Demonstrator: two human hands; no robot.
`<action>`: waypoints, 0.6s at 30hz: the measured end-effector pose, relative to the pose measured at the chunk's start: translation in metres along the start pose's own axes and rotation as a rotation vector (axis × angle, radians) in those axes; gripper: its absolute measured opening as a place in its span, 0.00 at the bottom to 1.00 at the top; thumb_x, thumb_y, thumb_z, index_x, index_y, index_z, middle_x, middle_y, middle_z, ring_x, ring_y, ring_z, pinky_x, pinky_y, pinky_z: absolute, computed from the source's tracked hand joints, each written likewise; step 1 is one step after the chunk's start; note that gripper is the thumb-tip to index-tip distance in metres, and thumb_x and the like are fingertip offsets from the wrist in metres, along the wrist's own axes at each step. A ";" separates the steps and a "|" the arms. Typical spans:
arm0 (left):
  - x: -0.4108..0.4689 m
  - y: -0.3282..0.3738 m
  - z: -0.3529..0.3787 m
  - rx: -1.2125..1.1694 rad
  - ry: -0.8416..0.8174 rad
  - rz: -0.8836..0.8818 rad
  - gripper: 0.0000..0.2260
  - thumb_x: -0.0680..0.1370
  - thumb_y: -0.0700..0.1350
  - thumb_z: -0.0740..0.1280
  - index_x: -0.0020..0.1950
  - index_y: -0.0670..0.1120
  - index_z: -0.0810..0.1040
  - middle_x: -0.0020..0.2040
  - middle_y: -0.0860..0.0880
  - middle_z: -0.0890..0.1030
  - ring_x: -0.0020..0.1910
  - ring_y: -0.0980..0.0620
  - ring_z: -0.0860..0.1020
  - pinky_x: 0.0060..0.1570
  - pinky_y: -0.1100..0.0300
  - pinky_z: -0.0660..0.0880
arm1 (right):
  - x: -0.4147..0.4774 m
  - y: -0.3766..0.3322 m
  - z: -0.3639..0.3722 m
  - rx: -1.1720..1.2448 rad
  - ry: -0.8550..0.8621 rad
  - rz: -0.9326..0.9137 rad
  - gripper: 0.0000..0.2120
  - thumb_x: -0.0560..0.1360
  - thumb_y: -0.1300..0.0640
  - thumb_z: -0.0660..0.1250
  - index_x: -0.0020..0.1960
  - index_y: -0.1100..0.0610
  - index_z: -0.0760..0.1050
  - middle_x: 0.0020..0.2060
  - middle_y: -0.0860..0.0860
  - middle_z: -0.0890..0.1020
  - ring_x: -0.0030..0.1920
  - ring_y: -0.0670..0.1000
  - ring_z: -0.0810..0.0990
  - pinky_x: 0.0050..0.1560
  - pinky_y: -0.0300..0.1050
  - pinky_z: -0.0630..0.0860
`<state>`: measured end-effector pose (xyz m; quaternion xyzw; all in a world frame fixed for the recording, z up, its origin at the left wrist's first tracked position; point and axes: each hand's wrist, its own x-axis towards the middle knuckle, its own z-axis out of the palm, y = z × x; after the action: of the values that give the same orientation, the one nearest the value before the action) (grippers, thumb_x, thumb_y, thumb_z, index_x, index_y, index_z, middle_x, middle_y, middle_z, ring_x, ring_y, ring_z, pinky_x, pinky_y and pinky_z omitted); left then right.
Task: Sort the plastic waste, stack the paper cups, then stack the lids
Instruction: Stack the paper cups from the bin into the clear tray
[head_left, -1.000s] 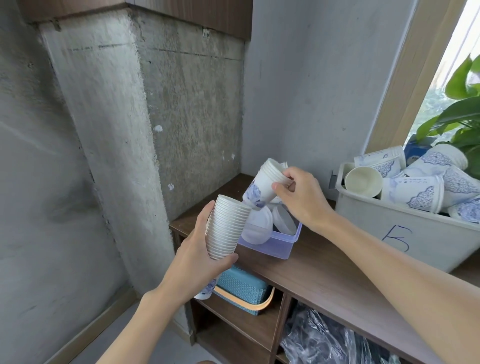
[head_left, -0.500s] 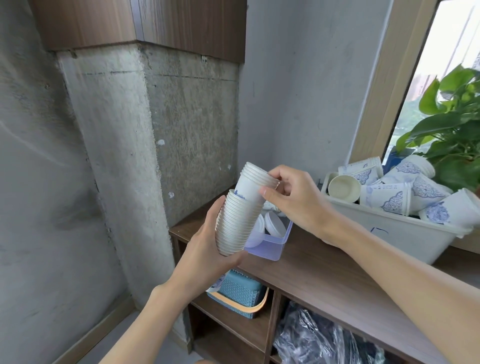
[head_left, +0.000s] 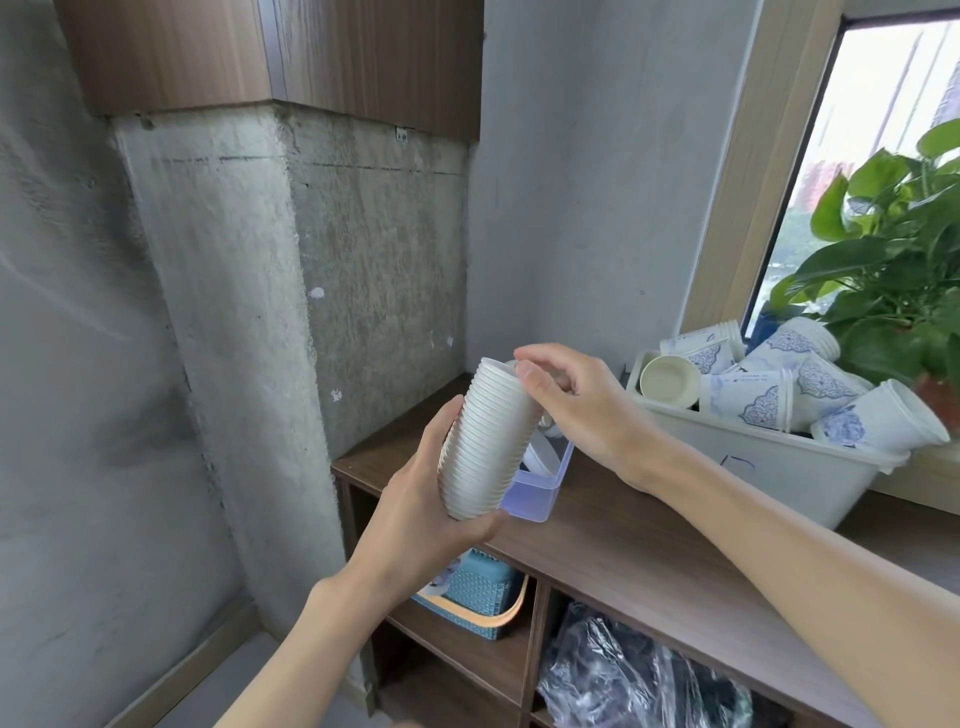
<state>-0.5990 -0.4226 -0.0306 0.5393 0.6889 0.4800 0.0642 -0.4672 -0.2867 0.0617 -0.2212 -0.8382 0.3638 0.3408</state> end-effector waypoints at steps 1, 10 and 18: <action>-0.001 -0.002 0.002 0.001 0.003 -0.001 0.47 0.68 0.49 0.79 0.74 0.72 0.51 0.57 0.62 0.78 0.51 0.57 0.79 0.48 0.63 0.77 | 0.000 0.002 0.001 0.010 -0.004 0.005 0.16 0.80 0.50 0.61 0.66 0.53 0.75 0.53 0.42 0.80 0.50 0.56 0.79 0.54 0.45 0.75; 0.007 -0.032 0.006 0.016 0.039 -0.092 0.39 0.68 0.48 0.76 0.65 0.76 0.55 0.54 0.67 0.76 0.51 0.62 0.78 0.46 0.62 0.76 | 0.022 0.040 0.022 -0.034 0.002 0.079 0.16 0.79 0.49 0.63 0.65 0.53 0.74 0.49 0.40 0.78 0.39 0.47 0.78 0.46 0.39 0.74; 0.034 -0.072 -0.009 0.062 0.032 -0.114 0.40 0.67 0.53 0.78 0.68 0.71 0.55 0.56 0.70 0.73 0.53 0.66 0.76 0.46 0.63 0.72 | 0.099 0.111 0.034 -0.196 0.292 0.239 0.15 0.78 0.56 0.66 0.62 0.60 0.71 0.58 0.54 0.74 0.55 0.49 0.71 0.49 0.39 0.64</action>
<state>-0.6671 -0.3973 -0.0637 0.4933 0.7340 0.4624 0.0635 -0.5447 -0.1705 0.0002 -0.4016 -0.7792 0.2823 0.3897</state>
